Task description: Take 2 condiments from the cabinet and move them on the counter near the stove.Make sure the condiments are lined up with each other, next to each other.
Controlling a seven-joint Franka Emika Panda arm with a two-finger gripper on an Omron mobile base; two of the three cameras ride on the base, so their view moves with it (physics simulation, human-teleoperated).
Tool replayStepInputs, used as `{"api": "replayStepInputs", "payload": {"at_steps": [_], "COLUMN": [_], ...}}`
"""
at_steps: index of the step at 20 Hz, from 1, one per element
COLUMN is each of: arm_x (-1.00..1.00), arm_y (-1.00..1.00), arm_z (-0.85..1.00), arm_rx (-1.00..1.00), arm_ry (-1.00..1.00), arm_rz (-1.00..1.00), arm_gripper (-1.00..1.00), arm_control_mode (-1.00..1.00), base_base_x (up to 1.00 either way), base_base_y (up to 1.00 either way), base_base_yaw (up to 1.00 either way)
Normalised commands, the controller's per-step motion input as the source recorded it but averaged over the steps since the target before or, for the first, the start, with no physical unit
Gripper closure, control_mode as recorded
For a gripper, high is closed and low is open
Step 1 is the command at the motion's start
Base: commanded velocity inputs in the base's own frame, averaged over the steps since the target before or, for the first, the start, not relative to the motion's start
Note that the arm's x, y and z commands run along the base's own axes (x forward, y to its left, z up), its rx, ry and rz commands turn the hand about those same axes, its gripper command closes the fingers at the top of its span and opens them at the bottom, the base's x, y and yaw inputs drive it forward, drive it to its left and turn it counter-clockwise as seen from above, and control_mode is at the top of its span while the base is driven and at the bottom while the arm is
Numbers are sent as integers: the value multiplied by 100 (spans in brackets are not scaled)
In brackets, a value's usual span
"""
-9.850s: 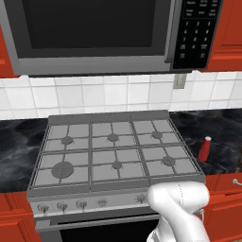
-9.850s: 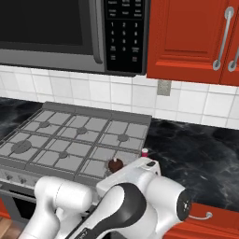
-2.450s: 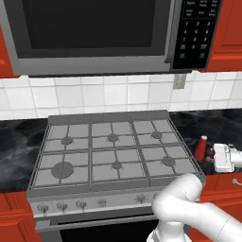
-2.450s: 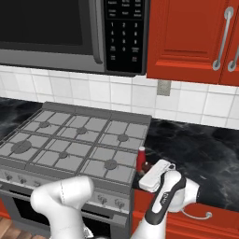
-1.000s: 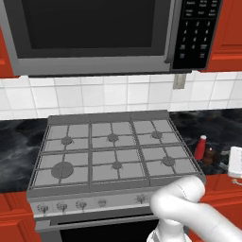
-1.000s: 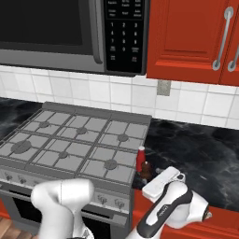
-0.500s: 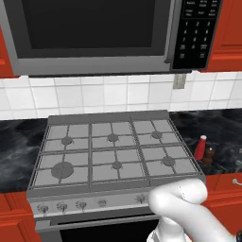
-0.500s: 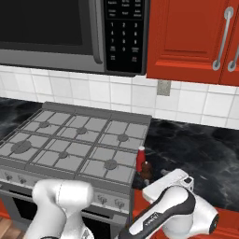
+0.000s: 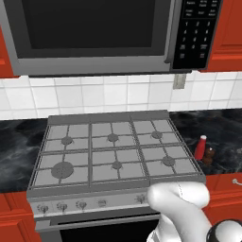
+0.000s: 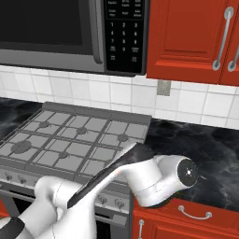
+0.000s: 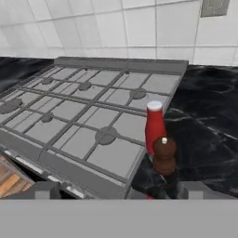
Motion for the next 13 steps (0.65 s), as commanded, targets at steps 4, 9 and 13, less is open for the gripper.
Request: {"api": "replayStepInputs", "payload": {"at_steps": [4, 9, 13], "arm_x": [-6, 0, 0], "arm_y": [88, 99, 95], "arm_z": [26, 15, 15], "arm_rx": [-22, -20, -15], "arm_ry": [28, 4, 0], "arm_rz": [-30, -27, -23], "arm_gripper": [-100, -100, -100], "arm_control_mode": [-100, -100, -100], "base_base_x": [0, 0, 0], "base_base_y": [0, 0, 0], "base_base_yaw": [0, 0, 0]}}
